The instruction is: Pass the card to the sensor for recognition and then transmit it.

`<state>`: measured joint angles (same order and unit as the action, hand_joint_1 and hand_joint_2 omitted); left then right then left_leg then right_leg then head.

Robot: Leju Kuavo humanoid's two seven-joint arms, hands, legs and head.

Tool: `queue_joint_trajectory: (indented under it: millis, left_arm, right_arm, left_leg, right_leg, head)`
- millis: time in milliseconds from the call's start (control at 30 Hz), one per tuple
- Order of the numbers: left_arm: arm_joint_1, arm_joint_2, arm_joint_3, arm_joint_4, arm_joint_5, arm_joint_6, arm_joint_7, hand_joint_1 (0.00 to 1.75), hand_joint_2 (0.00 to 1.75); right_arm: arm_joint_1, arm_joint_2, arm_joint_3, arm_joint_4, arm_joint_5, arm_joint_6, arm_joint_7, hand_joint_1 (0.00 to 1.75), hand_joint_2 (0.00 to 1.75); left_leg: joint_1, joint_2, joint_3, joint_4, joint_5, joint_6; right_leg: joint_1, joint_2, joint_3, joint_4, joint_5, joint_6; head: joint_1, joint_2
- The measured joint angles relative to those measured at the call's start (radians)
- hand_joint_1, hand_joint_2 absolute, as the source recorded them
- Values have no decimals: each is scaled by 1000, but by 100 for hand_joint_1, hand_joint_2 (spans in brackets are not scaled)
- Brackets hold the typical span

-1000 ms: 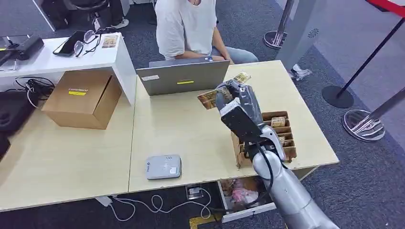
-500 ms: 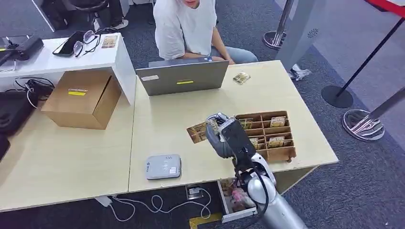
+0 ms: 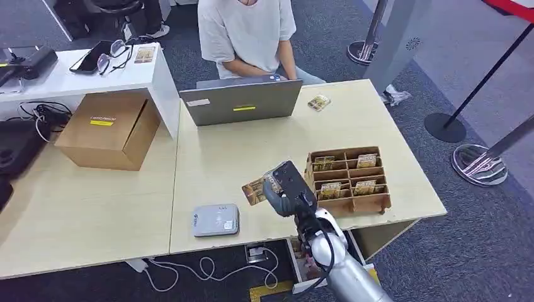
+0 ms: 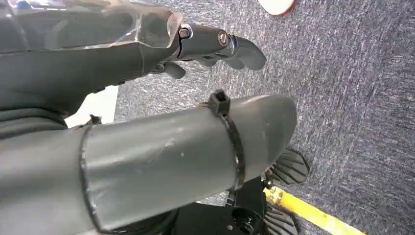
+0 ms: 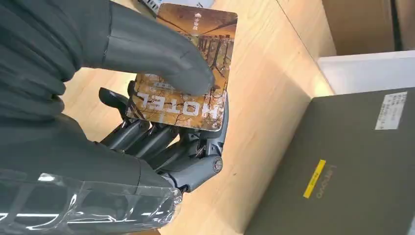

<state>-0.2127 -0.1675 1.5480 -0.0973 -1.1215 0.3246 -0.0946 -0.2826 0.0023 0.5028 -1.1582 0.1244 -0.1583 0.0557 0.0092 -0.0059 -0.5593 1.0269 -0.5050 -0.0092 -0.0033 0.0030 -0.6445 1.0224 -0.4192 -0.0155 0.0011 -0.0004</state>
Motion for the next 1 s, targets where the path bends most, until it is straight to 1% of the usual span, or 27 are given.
queue_joint_trajectory:
  millis: [133,300,633,800,1000]
  left_arm:
    - [0,3,0,0,3,0,2,0,0]
    - [0,5,0,0,12,-2,9,0,0]
    - [0,8,0,0,10,-4,9,0,0]
    - [-2,8,0,0,13,7,22,0,0]
    - [-6,7,0,0,20,15,27,0,0]
  right_arm:
    - [-23,3,12,49,-19,-7,15,175,175]
    - [-60,14,24,152,-41,-15,16,175,175]
    - [-85,18,46,269,-81,-22,25,175,175]
    - [-92,20,92,312,-100,2,10,175,175]
    - [-103,38,162,324,-112,24,8,175,175]
  left_leg:
    - [0,0,0,0,0,0]
    - [0,0,0,0,0,0]
    - [0,0,0,0,0,0]
    - [0,0,0,0,0,0]
    - [0,0,1,0,0,0]
  right_leg:
    - [0,0,0,0,0,0]
    - [0,0,0,0,0,0]
    - [0,0,0,0,0,0]
    - [0,0,0,0,0,0]
    - [0,0,0,0,0,0]
  head:
    - [0,0]
    - [0,0]
    - [0,0]
    - [0,0]
    - [0,0]
